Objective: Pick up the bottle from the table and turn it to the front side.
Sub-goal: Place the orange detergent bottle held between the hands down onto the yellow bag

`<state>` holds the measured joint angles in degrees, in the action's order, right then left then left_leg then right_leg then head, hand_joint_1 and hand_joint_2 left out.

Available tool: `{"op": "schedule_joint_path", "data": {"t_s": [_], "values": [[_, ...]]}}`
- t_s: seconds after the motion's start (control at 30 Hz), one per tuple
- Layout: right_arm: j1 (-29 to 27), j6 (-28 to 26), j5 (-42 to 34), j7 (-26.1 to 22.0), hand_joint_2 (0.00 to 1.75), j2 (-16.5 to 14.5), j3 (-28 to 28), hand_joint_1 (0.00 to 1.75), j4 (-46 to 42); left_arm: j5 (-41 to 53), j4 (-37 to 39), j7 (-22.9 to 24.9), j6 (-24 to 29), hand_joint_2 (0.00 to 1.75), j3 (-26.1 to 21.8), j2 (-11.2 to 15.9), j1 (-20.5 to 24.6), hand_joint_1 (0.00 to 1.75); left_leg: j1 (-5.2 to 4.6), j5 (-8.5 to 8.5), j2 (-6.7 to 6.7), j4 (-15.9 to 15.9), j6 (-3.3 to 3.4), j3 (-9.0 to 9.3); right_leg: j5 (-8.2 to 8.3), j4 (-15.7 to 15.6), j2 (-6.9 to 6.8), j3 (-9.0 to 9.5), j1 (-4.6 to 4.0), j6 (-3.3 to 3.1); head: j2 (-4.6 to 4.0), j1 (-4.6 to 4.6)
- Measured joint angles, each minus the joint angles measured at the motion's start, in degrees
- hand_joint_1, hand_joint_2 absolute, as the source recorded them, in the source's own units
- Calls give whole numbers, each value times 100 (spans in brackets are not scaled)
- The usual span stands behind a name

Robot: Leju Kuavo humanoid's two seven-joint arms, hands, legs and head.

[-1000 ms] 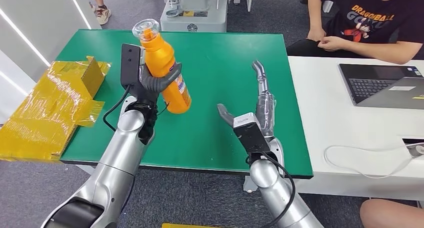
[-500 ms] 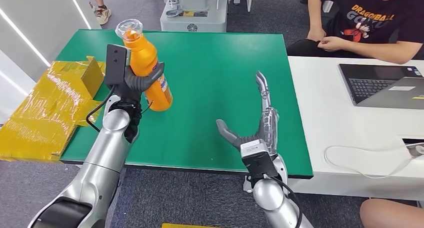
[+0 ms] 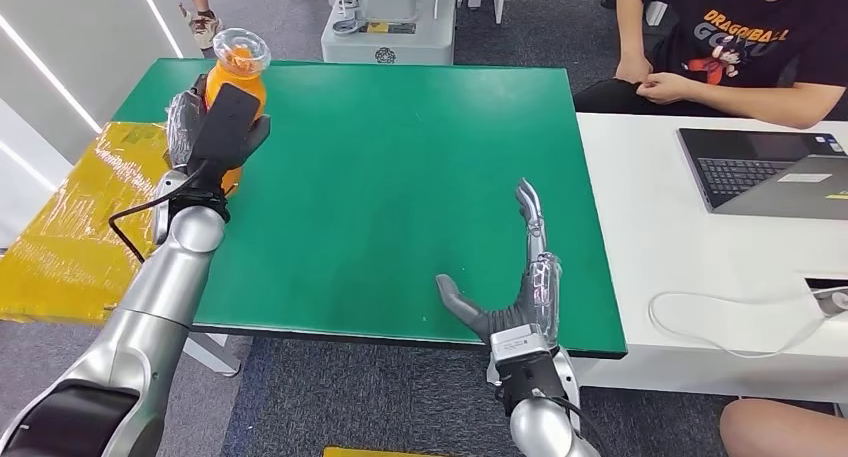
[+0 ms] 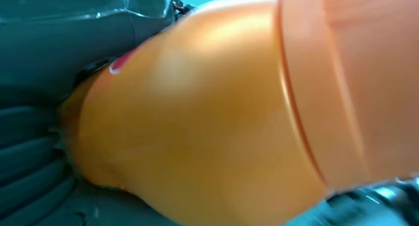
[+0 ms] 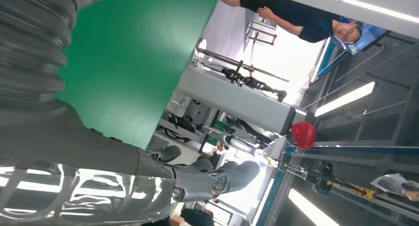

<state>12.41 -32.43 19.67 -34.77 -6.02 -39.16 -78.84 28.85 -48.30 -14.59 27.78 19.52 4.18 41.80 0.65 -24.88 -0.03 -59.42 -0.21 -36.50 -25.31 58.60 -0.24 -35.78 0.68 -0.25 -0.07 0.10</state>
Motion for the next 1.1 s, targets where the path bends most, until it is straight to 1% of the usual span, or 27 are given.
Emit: {"op": "schedule_joint_path", "data": {"t_s": [0.1,0.3,0.47,0.63,0.83,1.0,1.1], "values": [[-64,30,19,24,175,9,15,0,-110,463,99,145,37,175,123,152,145,175,0,0,5,0,0,0,0,0,4,0,0,0,0,-1],[-108,66,25,35,175,28,33,0,-216,868,271,294,36,175,309,346,293,175,0,0,5,0,0,0,0,0,4,-1,0,0,0,-1],[-164,119,48,62,175,39,41,0,-297,2154,456,659,-162,175,540,554,426,175,0,0,8,0,-1,1,0,1,11,-4,0,-1,0,-1],[-257,164,72,96,175,50,46,0,-474,2980,625,850,-352,175,677,658,497,175,0,0,8,0,-1,0,0,1,10,-5,0,-1,0,-1],[-390,233,74,134,175,70,53,0,-707,3875,1080,720,-301,175,921,737,570,175,-1,0,9,0,-1,0,0,0,12,-4,1,-1,0,-1],[-461,282,70,135,175,89,54,0,-862,4020,1436,626,-305,175,1063,788,564,175,0,0,8,0,-1,0,0,1,13,-5,1,-1,0,-1],[-483,322,42,135,175,95,54,0,-913,4047,1595,467,-327,175,1116,836,563,175,0,0,10,1,-1,0,0,2,14,-5,0,-1,0,-1]]}}
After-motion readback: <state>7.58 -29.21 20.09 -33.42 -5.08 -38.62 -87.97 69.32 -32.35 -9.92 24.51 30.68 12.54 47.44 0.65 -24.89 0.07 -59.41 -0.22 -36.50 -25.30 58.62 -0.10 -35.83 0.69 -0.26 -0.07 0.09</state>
